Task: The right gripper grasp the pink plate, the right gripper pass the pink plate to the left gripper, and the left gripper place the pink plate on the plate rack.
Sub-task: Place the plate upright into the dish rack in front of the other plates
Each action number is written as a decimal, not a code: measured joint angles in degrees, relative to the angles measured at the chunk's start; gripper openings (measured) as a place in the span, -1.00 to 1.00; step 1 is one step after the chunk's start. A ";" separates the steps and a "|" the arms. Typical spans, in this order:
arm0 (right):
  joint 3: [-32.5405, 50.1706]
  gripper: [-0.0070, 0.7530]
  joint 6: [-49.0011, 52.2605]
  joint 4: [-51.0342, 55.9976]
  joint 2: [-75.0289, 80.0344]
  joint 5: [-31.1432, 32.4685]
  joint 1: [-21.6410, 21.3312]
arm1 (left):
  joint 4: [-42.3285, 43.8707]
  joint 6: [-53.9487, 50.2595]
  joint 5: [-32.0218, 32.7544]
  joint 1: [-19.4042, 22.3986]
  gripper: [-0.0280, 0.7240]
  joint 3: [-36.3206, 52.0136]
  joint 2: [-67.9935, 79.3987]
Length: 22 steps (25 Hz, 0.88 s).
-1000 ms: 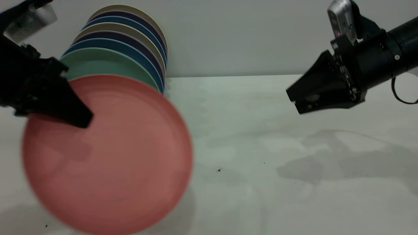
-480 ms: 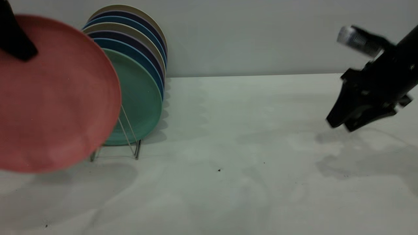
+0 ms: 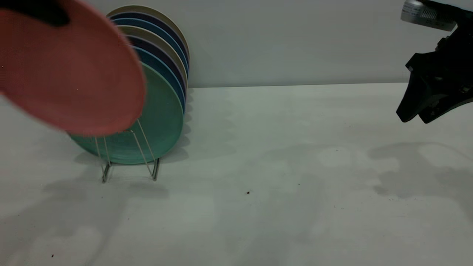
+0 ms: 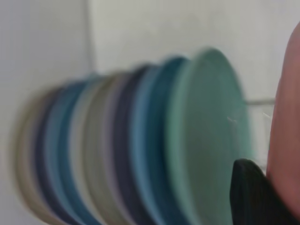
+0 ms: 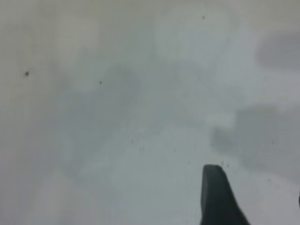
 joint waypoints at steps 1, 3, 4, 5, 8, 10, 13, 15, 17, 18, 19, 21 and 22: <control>0.00 0.14 0.00 -0.05 0.00 0.37 0.00 | -1.68 1.73 -1.52 0.00 -0.63 0.00 0.00; 0.00 0.14 0.00 -0.05 0.00 0.67 0.00 | -4.85 4.60 -4.17 0.00 -0.63 0.00 0.05; 0.00 0.14 0.00 -0.05 0.00 0.80 0.00 | -5.77 5.56 -4.91 0.00 -0.63 0.00 0.14; 0.00 0.14 0.00 -0.05 0.00 0.87 0.00 | -6.28 5.91 -5.33 0.00 -0.63 0.00 0.25; 0.00 0.14 0.00 -0.05 0.00 0.94 0.00 | -6.90 6.38 -5.45 0.00 -0.63 0.00 1.60; 0.00 0.14 0.00 -0.05 0.00 0.96 0.00 | -6.97 6.38 -5.50 0.00 -0.63 0.00 3.00; 0.00 0.14 0.00 -0.05 0.00 1.00 0.00 | -6.97 6.32 -5.77 0.00 -0.63 0.00 4.45; 0.00 0.14 0.01 -0.05 0.00 1.00 0.00 | -6.99 6.16 -6.41 0.00 -0.63 0.00 5.36; 0.00 0.14 0.07 -0.05 0.00 1.00 0.00 | -6.99 5.80 -6.79 0.00 -0.63 0.00 6.47; 0.00 0.14 0.07 -0.05 0.00 1.00 0.00 | -6.99 5.60 -6.92 0.00 -0.63 0.00 7.08; 0.00 0.14 0.07 -0.05 0.00 1.00 0.00 | -6.99 5.46 -7.05 0.00 -0.63 0.00 7.51; 0.00 0.14 0.07 -0.05 0.00 1.00 0.00 | -7.04 5.30 -7.53 0.00 -0.63 0.00 8.55; 0.00 0.14 0.07 -0.05 0.00 1.00 0.00 | -7.04 5.30 -7.78 0.00 -0.63 0.00 8.96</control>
